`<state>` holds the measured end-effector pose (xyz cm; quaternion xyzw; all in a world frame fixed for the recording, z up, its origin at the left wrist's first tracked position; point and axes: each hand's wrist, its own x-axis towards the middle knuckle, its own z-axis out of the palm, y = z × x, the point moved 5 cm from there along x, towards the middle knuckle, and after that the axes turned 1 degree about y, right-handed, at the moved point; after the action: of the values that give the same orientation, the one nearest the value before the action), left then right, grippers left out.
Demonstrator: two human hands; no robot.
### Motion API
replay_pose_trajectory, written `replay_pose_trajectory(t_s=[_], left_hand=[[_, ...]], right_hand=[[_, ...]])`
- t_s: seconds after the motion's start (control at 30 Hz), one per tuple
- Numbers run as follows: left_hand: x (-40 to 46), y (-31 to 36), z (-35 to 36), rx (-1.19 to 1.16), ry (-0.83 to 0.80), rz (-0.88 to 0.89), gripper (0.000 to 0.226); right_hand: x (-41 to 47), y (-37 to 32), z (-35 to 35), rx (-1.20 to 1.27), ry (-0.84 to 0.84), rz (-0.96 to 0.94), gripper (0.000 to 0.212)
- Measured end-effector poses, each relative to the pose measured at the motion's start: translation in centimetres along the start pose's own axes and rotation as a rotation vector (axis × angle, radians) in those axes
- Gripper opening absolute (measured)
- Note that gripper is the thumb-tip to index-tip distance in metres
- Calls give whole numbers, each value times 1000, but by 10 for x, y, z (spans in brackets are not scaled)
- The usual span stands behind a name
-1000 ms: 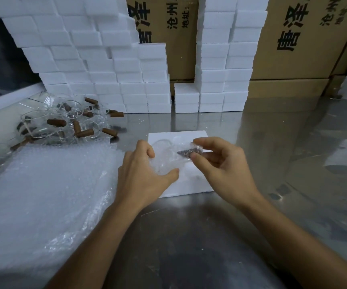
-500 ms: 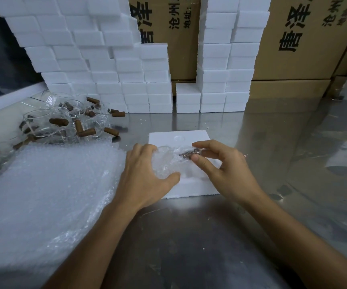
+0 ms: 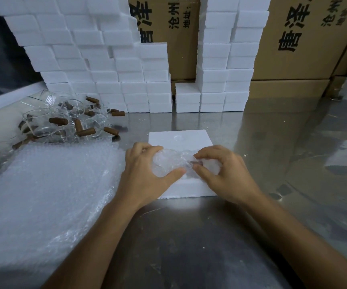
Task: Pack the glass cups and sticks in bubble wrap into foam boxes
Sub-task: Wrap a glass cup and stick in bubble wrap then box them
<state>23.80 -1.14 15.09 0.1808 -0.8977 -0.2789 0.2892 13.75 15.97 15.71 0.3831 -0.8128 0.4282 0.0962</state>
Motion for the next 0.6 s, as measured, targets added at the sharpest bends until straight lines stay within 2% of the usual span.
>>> replay_pose_trajectory(t_s=[0.1, 0.17, 0.23, 0.3, 0.37, 0.47, 0.6], left_hand=[[2, -10, 1, -317, -12, -206, 98], [4, -19, 3, -492, -7, -322, 104], [4, -20, 6, -556, -46, -358, 108], [3, -18, 9, -612, -72, -350, 107], [3, -15, 6, -655, -37, -317, 99], [5, -3, -8, -687, 68, -207, 79], [4, 15, -29, -738, 212, -73, 62]], right_hand=[[2, 13, -8, 146, 85, 177, 45], [2, 22, -6, 284, 31, 327, 58], [1, 27, 1, 381, -60, 417, 63], [0, 27, 4, 414, -98, 432, 65], [2, 25, 0, 417, -50, 390, 63], [5, 16, -11, 473, 77, 312, 59], [6, 6, -32, 455, 316, 209, 43]])
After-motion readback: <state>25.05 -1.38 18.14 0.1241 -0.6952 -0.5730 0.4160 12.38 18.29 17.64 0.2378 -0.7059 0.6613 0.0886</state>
